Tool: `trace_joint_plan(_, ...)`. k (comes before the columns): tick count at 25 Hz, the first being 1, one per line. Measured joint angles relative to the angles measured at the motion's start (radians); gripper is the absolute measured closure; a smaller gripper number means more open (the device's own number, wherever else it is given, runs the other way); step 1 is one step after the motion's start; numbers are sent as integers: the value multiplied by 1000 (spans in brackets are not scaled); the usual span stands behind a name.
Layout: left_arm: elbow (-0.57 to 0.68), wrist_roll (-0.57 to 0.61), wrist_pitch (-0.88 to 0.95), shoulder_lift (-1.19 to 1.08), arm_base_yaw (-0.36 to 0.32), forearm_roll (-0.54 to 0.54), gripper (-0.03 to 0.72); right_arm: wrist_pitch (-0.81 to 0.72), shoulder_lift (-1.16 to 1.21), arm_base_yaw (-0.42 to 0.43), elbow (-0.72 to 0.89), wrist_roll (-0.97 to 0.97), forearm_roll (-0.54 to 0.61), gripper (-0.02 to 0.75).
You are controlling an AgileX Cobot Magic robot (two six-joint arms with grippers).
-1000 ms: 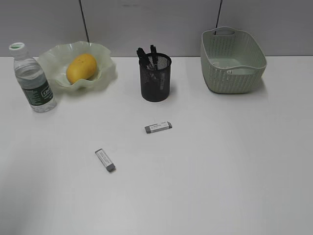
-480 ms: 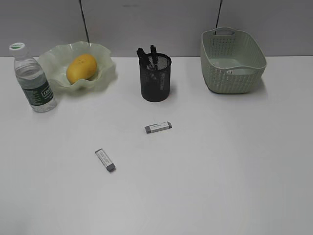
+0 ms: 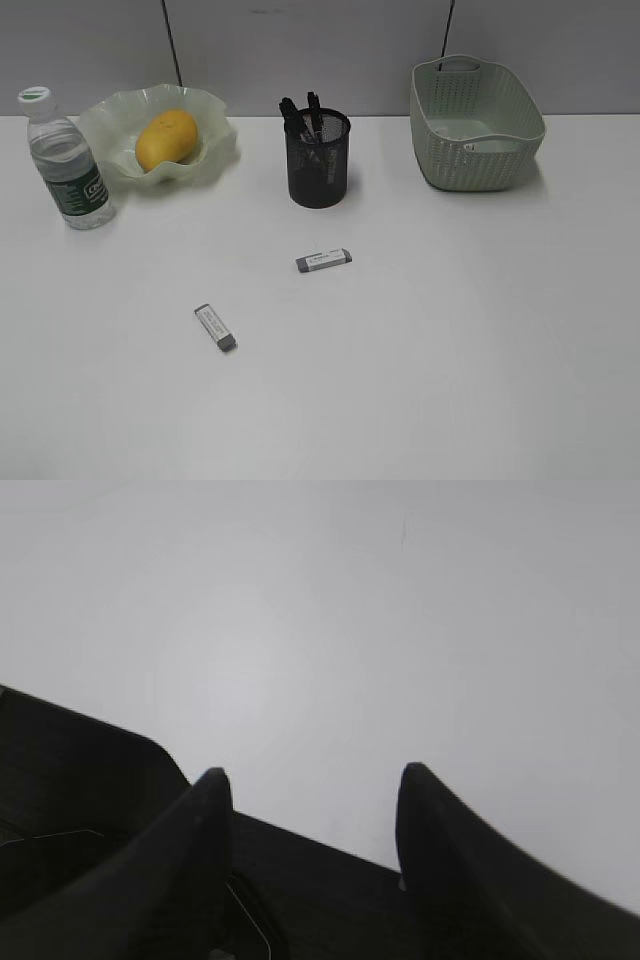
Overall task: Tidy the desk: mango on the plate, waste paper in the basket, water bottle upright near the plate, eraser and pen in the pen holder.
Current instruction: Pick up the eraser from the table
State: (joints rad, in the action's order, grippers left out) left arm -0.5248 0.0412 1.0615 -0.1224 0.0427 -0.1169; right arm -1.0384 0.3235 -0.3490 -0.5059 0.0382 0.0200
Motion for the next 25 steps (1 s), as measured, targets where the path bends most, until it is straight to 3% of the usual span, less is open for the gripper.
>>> trace_joint_plan(7,1,0,0,0,0,0,244,15,0,0,-7,0,0,312)
trace_joint_plan(11,1,0,0,1,0,0,244,128,42,0,-62,0,0,313)
trace_joint_plan(20,1,0,0,116,0,0,244,423,468,0,-129,0,0,312)
trace_joint_plan(25,2,0,2,130,0,4,244,470,740,-3,-206,0,8,311)
